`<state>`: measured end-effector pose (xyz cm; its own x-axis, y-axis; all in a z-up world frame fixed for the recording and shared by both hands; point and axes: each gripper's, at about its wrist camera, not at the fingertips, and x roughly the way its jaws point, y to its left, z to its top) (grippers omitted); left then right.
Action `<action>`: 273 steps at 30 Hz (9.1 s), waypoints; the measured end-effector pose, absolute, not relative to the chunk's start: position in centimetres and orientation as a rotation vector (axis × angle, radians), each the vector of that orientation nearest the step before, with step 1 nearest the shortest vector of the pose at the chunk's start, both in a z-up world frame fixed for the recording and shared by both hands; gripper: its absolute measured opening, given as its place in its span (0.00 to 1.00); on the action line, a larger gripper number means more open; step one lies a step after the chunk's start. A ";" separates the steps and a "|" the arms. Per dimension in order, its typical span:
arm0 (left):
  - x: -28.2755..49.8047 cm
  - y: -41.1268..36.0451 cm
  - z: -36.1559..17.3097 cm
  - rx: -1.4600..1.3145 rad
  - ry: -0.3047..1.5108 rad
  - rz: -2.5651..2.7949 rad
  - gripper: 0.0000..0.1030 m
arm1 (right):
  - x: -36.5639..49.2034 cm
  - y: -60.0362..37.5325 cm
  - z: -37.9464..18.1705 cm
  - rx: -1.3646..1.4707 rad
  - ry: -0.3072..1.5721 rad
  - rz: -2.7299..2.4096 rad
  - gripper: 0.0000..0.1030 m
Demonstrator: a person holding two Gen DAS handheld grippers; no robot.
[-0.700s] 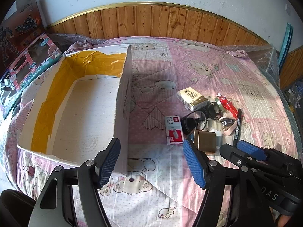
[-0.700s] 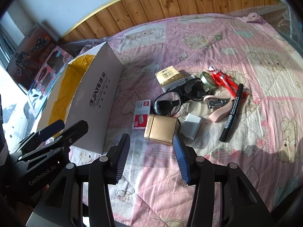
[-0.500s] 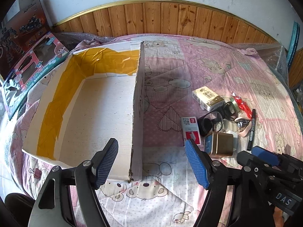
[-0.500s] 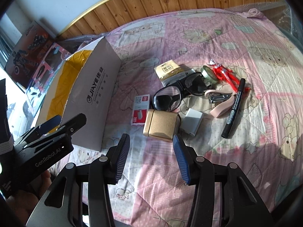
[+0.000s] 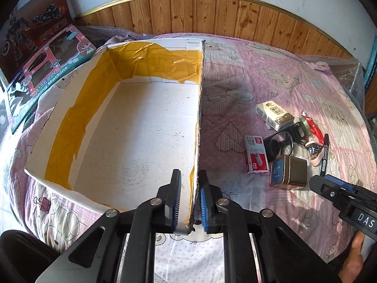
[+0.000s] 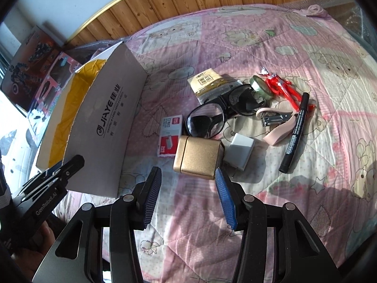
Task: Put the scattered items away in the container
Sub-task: 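Grasp the gold metal tin with the right tool while the left tool approaches the staples box, then grasp the red-and-white staples box with the left tool while the right tool holds the tin, then carry the tin and staples box over the white box with both tools, then open both tools to drop the tin and staples box into the box, then move both tools back toward the remaining items on the bed, then grasp the black marker with the right tool while the left tool grasps the white charger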
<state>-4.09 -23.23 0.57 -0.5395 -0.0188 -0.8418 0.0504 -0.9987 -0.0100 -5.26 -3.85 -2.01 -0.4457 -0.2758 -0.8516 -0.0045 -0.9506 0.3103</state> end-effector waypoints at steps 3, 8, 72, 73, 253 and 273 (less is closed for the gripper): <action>-3.3 -23.3 2.7 1.375 0.068 -2.792 0.47 | -6.2 -4.6 -3.0 1.579 -0.355 -2.521 0.51; -2.2 -22.0 5.8 1.265 0.083 -2.929 0.54 | -7.6 -5.2 -4.6 1.599 -0.237 -2.609 0.56; -5.3 -15.3 1.7 1.534 0.091 -2.931 0.37 | -1.9 -2.4 0.1 1.460 -0.352 -2.520 0.52; -5.1 -15.5 1.9 1.527 0.102 -2.937 0.37 | -1.8 -2.6 0.5 1.452 -0.344 -2.525 0.52; -4.2 -5.5 -0.7 1.840 0.080 -2.986 0.57 | -5.8 10.4 -2.3 1.574 -0.537 -2.535 0.35; -10.1 -3.7 -9.3 1.903 0.036 -2.909 0.56 | -12.0 11.0 -9.4 1.683 -0.483 -2.483 0.26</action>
